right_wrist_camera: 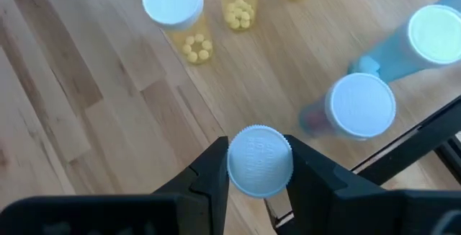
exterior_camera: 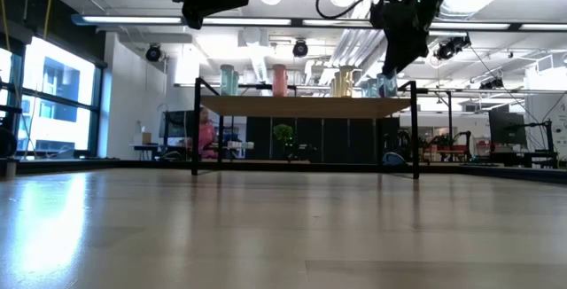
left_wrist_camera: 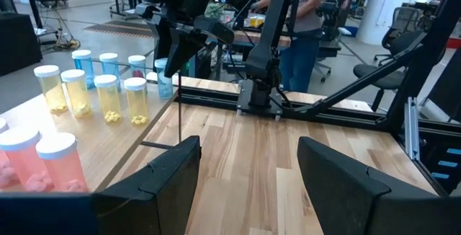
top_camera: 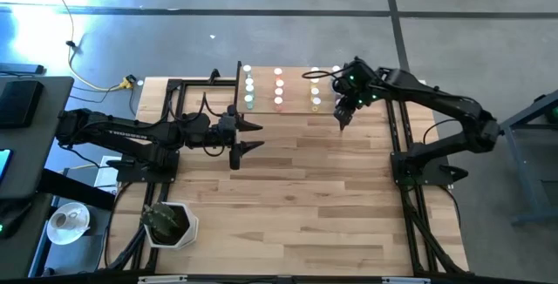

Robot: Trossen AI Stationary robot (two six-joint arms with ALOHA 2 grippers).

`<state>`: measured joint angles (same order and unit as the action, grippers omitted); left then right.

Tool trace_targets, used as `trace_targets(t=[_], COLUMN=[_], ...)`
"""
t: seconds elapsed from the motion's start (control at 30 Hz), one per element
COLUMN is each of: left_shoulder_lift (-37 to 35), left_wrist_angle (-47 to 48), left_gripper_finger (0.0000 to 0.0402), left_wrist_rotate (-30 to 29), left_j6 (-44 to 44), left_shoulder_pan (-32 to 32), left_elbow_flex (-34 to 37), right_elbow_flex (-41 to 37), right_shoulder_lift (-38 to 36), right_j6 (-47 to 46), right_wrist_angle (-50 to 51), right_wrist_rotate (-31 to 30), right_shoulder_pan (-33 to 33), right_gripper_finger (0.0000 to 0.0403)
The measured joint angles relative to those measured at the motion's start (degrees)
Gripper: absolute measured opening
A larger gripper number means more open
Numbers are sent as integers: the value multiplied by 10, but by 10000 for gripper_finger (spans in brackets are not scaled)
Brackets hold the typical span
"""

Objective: Pick and place medicine bottles onto shelf by color
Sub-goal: Align the blue pill bottle with the blue pill bottle

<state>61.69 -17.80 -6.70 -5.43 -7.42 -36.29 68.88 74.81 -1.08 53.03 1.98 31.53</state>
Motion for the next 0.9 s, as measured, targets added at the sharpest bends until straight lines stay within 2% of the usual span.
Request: trace_targets(t=[0.9], left_shoulder_lift=[0], left_wrist_angle=[2], left_gripper_finger=[223], left_wrist_rotate=[1], left_j6=[0], left_shoulder_pan=[0], left_elbow_flex=[0], right_elbow_flex=[17], right_shoulder_lift=[13], right_j6=[-4], right_wrist_angle=[13], right_wrist_rotate=[-3], right_shoulder_pan=[7], right_gripper_finger=[99])
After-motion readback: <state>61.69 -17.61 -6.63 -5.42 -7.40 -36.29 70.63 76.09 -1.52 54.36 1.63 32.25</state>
